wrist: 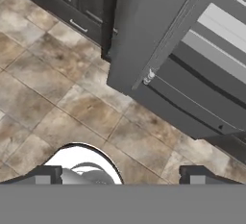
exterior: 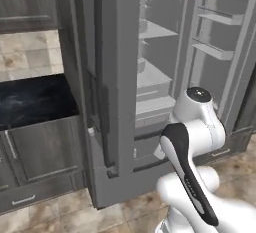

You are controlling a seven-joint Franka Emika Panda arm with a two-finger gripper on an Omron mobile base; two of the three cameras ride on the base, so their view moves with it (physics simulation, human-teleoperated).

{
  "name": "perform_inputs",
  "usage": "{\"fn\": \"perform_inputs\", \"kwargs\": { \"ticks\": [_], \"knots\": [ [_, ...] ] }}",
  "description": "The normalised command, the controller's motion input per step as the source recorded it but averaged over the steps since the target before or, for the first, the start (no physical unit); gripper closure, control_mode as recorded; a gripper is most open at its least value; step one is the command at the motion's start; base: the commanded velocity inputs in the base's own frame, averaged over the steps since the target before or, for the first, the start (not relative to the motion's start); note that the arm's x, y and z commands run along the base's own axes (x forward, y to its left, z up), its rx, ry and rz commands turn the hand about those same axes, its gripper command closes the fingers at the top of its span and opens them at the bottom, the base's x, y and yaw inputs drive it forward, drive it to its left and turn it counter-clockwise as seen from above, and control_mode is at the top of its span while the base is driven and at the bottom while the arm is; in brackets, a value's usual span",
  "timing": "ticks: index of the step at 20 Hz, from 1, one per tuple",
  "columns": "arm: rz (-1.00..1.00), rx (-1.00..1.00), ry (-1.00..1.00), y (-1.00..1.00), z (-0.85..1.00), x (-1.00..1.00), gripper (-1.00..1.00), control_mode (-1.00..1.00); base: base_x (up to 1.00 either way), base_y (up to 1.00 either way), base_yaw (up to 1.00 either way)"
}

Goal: Take a sugar cube from the saucer and place it inside the coffee. Then, grab milk from the fridge and place it next to the coffee on the counter to sweeten the coffee.

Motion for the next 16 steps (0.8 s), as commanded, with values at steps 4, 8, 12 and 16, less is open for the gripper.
{"fn": "perform_inputs", "kwargs": {
  "ticks": [4, 8, 12, 16],
  "knots": [
    [0.0, 0.0, 0.0, 0.0, 0.0, 0.0, -1.0, 1.0, 0.32, -0.94, 0.18],
    [0.0, 0.0, 0.0, 0.0, 0.0, 0.0, -1.0, 1.0, 0.35, -0.46, 0.25],
    [0.0, 0.0, 0.0, 0.0, 0.0, 0.0, -1.0, 1.0, 0.58, -0.02, 0.07],
    [0.0, 0.0, 0.0, 0.0, 0.0, 0.0, -1.0, 1.0, 0.62, 0.2, 0.0]
  ]
}}
